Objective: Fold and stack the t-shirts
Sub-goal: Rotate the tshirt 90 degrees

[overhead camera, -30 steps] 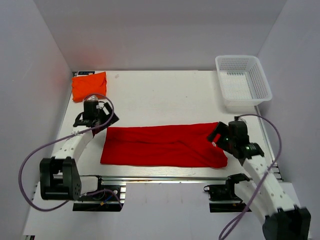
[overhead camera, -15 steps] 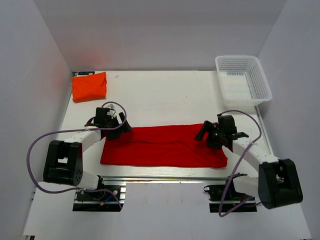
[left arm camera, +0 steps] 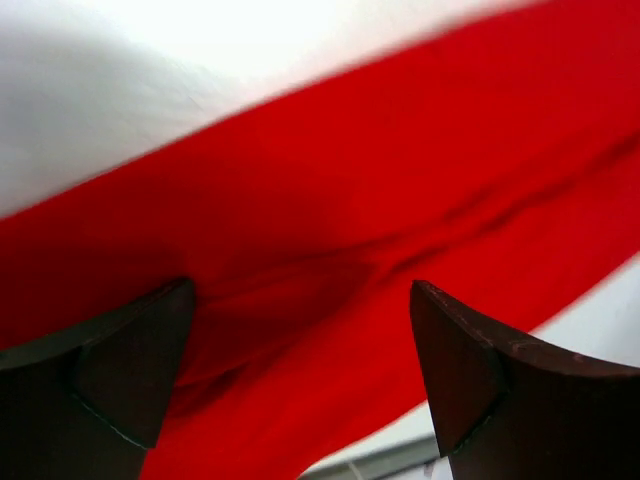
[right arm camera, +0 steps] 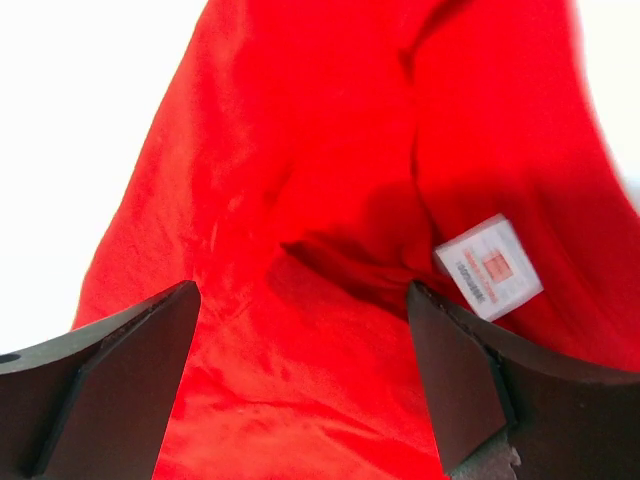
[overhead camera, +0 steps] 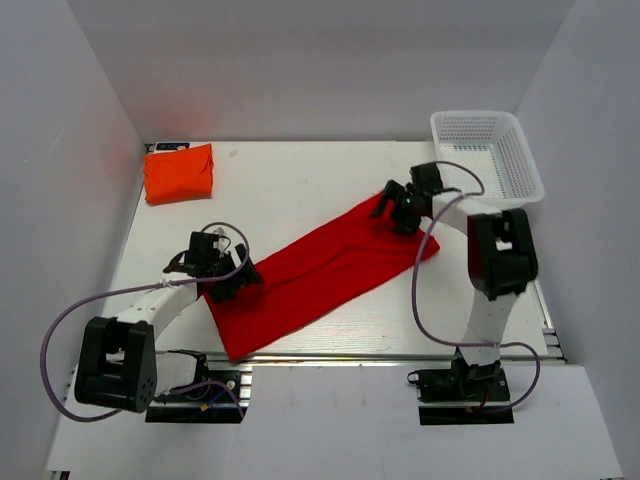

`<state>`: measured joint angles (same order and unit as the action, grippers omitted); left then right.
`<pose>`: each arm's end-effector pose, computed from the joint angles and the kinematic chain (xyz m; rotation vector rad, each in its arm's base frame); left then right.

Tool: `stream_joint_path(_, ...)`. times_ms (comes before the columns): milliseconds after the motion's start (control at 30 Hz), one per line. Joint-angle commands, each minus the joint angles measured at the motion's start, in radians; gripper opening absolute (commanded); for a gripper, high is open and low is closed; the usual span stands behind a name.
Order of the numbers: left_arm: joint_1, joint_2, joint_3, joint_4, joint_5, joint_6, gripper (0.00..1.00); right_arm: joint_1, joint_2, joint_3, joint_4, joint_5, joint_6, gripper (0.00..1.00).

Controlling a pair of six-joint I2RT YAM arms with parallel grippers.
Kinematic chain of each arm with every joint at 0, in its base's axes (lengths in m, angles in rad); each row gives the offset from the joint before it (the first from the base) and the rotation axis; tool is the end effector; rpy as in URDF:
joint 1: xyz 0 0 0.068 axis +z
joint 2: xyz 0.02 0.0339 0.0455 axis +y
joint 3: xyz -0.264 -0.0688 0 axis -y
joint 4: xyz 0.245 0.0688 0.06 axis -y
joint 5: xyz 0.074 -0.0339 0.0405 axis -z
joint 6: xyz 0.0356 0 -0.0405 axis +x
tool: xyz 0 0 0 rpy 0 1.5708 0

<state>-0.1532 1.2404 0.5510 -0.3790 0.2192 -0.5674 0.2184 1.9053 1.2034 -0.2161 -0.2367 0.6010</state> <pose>0.2102 -0.0403 0.1584 -0.4806 2.6583 -0.5224 0.3872 0.0945 0.1642 0.3862 2.5371 0.6254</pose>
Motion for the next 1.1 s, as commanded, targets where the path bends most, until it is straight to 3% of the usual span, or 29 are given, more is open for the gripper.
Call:
stream_joint_path(0, -0.039, -0.005, -0.095, -0.210, 0.115, -0.012, 1.00, -0.005, 0.211, 0.245, -0.129, -0.038, -0.052, 0.90)
stream_joint_path(67, -0.080, 0.007, -0.134, -0.169, 0.175, -0.012, 1.00, -0.005, 0.360, 0.342, -0.172, -0.105, -0.056, 0.90)
stream_joint_path(233, -0.183, 0.089, -0.152, -0.115, 0.243, -0.022, 1.00, 0.010, 0.557, 0.709, -0.203, -0.227, -0.055, 0.90)
stream_joint_path(533, -0.497, 0.310, 0.009, -0.074, 0.295, -0.051, 1.00, 0.078, 0.744, 0.981, -0.046, -0.283, 0.026, 0.90)
stream_joint_path(633, -0.600, 0.347, 0.059, -0.074, 0.310, -0.086, 1.00, 0.093, 0.777, 1.032, 0.029, -0.270, 0.081, 0.90)
stream_joint_path(767, -0.689, 0.331, 0.144, -0.187, 0.229, -0.109, 1.00, 0.107, 0.779, 1.044, 0.076, -0.247, 0.094, 0.90)
stream_joint_path(967, -0.733, 0.245, 0.340, -0.348, -0.001, -0.109, 1.00, 0.118, 0.669, 1.058, 0.000, -0.169, -0.067, 0.90)
stream_joint_path(1067, -0.743, 0.170, 0.369, -0.328, -0.052, -0.109, 1.00, 0.140, 0.576, 1.049, -0.049, -0.093, -0.179, 0.90)
